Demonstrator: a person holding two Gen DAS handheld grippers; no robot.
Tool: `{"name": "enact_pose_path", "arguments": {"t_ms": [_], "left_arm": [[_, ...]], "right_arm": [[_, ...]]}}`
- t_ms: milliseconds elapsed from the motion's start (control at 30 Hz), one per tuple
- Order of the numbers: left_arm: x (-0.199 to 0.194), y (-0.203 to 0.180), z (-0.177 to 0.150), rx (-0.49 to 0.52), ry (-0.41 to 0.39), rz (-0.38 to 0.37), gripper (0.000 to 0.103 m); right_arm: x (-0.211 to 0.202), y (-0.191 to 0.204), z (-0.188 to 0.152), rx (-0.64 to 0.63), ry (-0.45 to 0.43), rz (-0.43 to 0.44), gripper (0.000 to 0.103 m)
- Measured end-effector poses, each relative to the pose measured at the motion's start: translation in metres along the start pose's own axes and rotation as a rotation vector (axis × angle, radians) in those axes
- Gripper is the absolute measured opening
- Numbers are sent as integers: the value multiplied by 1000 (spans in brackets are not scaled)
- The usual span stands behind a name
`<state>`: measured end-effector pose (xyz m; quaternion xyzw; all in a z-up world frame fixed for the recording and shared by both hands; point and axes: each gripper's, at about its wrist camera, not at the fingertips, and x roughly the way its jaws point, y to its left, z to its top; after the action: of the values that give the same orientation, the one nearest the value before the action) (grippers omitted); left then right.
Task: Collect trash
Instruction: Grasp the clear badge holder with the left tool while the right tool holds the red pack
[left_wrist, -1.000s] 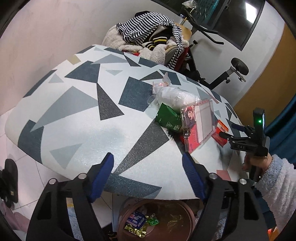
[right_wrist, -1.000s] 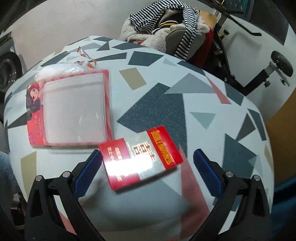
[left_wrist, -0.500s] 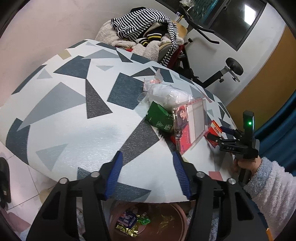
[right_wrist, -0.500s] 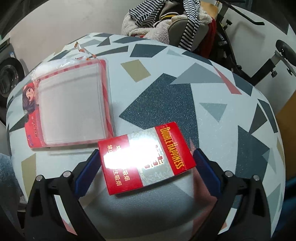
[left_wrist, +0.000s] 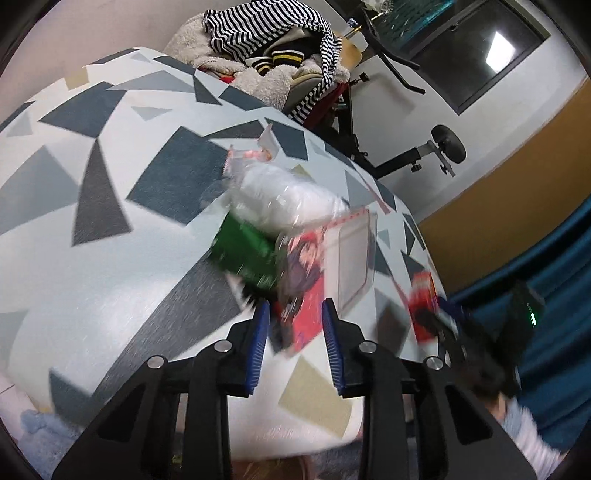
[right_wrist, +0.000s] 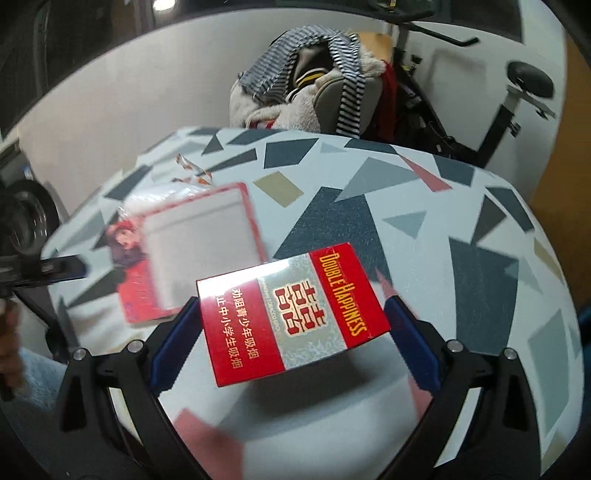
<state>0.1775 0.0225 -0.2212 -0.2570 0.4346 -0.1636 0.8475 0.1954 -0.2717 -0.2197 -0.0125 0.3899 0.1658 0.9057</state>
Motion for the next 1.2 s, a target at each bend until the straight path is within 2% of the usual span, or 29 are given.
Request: {"name": "enact_pose_path", "arguments": {"t_ms": [167, 300, 533, 600, 633, 667, 800, 867, 967, 1133, 1200], "left_arm": [[17, 4, 16, -31, -16, 36, 29], [26, 5, 19, -12, -16, 60, 29], [42, 2, 17, -23, 5, 37, 29], [45, 0, 14, -30, 16, 30, 34], [48, -1, 13, -36, 25, 16, 45], [51, -2, 11, -35, 29, 10, 50], [63, -5, 4, -26, 59, 7, 50], [68, -4, 2, -42, 81, -30, 30], [60, -14, 3, -17, 56, -61, 19], [27, -53, 14, 108, 18, -147, 7], [15, -68, 15, 174, 14, -154, 6]], "right_arm": [[-20, -8, -19, 137, -28, 30, 95], [-29, -13, -32, 176, -28, 18, 95], [-42, -18, -52, 213, -26, -3, 95], [-45, -20, -57, 230, -29, -3, 95], [-46, -20, -60, 236, -30, -2, 95], [-46, -20, -61, 238, -29, -2, 95], [-48, -20, -67, 238, -17, -8, 95], [-48, -20, -68, 238, -15, -10, 95], [-52, -20, -69, 238, -18, -12, 95], [-62, -19, -67, 231, -42, -22, 95], [-68, -18, -66, 237, -58, -21, 95]]}}
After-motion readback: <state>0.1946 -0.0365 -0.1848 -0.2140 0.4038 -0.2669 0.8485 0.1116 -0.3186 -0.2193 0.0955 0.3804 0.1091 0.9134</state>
